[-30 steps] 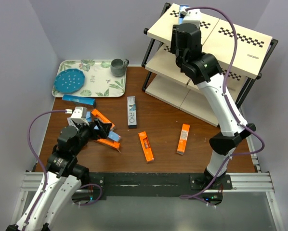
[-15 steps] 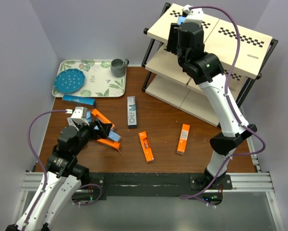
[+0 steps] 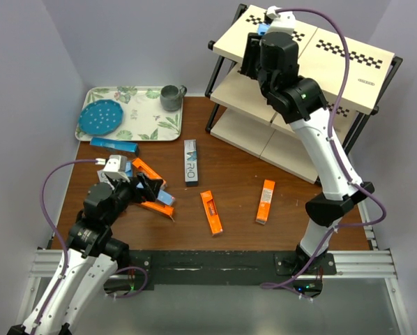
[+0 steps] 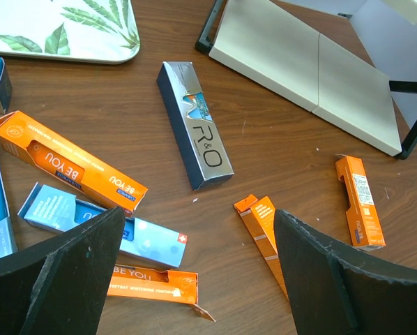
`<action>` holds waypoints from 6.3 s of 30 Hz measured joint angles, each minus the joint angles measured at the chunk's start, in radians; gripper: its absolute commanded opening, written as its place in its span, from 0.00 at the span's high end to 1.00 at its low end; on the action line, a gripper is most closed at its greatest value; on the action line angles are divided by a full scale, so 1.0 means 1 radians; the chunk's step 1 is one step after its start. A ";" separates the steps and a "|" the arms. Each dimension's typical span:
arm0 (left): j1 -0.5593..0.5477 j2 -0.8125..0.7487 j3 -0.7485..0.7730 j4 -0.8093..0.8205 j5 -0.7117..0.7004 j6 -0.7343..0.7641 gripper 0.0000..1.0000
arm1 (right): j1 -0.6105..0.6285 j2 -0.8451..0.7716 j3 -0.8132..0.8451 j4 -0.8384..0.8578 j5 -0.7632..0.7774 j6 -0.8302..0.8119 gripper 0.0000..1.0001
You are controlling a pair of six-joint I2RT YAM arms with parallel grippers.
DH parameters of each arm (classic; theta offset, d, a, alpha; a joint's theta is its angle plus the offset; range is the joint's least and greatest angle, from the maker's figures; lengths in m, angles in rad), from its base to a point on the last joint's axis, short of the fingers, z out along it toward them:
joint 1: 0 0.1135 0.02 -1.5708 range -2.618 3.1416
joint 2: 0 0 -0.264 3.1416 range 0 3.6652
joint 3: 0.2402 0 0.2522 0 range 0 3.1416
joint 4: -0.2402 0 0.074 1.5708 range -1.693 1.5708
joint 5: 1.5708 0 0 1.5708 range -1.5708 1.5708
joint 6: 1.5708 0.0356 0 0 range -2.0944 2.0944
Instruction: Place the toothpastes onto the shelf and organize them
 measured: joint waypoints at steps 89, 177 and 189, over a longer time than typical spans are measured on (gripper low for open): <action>0.000 0.003 0.000 0.000 -0.002 0.000 0.07 | -0.037 -0.001 -0.099 0.227 -0.256 -0.039 0.29; 0.000 0.050 0.002 -0.008 -0.106 0.011 0.06 | 0.588 0.323 -1.376 1.519 -0.402 -0.141 0.57; 0.000 0.049 0.002 -0.008 -0.103 0.011 0.06 | 0.584 0.179 -1.472 1.413 -0.439 -0.121 0.75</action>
